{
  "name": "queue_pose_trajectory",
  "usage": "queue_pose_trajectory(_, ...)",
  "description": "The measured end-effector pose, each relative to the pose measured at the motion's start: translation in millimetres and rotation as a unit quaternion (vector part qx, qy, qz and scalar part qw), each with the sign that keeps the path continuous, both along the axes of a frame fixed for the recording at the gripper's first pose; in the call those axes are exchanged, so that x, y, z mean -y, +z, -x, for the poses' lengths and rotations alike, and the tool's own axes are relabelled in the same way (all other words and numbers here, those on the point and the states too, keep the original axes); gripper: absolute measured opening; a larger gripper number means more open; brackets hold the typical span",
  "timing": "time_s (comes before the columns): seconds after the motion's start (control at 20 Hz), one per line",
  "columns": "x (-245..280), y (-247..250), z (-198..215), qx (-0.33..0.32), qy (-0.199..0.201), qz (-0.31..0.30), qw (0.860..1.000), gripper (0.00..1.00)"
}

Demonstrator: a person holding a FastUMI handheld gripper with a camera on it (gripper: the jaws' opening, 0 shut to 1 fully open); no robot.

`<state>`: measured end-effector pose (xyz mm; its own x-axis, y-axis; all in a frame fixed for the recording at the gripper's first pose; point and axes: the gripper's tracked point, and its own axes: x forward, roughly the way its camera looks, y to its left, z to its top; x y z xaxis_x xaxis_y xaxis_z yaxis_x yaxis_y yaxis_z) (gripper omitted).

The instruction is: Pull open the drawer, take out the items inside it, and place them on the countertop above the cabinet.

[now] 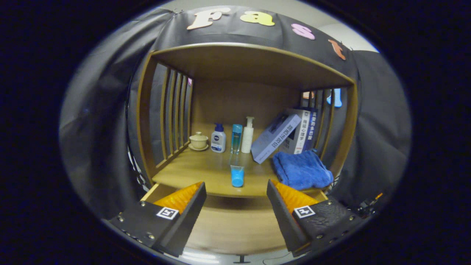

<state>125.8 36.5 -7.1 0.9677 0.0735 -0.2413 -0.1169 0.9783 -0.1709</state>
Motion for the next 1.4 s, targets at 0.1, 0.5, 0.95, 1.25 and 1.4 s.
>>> queue_pose_trajectory(0.1, 8.1, 5.5, 22.9, 0.007, 0.001, 0.000, 1.000, 0.98)
queue_pose_trajectory(0.5, 44.3, -4.8, 103.4, 0.030, -0.024, 0.008, 0.999, 0.98)
queue_pose_trajectory(0.95, 56.4, -45.8, 133.2, 0.060, -0.039, -0.029, 0.997, 0.99)
queue_pose_trajectory(1.25, 55.6, -68.8, 136.2, 0.061, -0.042, -0.024, 0.997, 0.99)
queue_pose_trajectory(1.4, 57.1, -85.4, 137.8, 0.052, -0.044, -0.020, 0.997, 0.98)
